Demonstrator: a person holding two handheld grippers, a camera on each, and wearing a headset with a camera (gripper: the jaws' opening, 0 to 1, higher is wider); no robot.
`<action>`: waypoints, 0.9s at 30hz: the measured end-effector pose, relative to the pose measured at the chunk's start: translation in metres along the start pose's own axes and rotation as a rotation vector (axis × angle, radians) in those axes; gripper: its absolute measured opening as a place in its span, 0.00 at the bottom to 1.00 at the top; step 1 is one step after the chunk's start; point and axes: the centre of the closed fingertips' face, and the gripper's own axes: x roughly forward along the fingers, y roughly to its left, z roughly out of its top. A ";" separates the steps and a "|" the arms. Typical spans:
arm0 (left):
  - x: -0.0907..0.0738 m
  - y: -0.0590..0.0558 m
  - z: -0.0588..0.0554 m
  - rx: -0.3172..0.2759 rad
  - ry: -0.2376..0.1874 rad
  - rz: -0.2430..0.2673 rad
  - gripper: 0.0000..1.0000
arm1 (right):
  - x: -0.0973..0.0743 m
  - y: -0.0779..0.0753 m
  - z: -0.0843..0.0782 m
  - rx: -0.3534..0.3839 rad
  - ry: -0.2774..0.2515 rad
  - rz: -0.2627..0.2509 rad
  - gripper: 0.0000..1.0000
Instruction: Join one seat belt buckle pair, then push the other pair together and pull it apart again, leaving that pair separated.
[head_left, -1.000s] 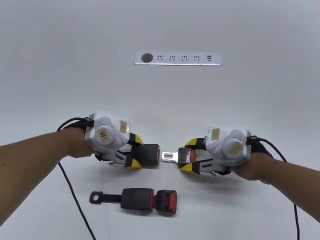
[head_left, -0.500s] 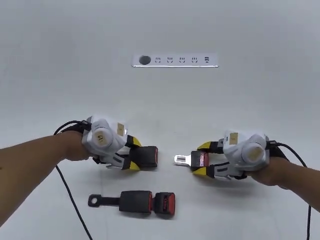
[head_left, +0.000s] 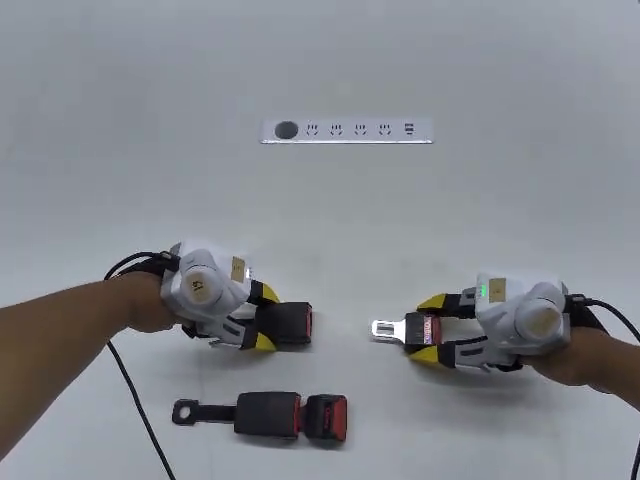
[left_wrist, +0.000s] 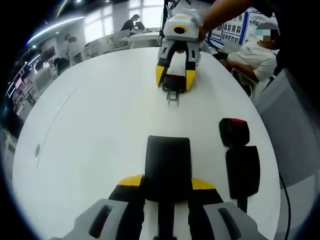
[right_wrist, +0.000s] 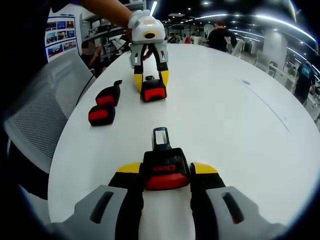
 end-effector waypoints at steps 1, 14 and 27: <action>0.000 0.000 0.000 0.000 0.001 -0.001 0.34 | -0.002 0.000 -0.001 0.000 0.001 -0.001 0.35; 0.001 0.001 -0.001 0.003 0.016 -0.004 0.34 | -0.026 -0.003 -0.017 -0.026 0.023 0.002 0.36; 0.002 0.000 0.001 -0.039 0.037 -0.011 0.38 | -0.028 -0.004 -0.016 -0.031 0.052 -0.002 0.36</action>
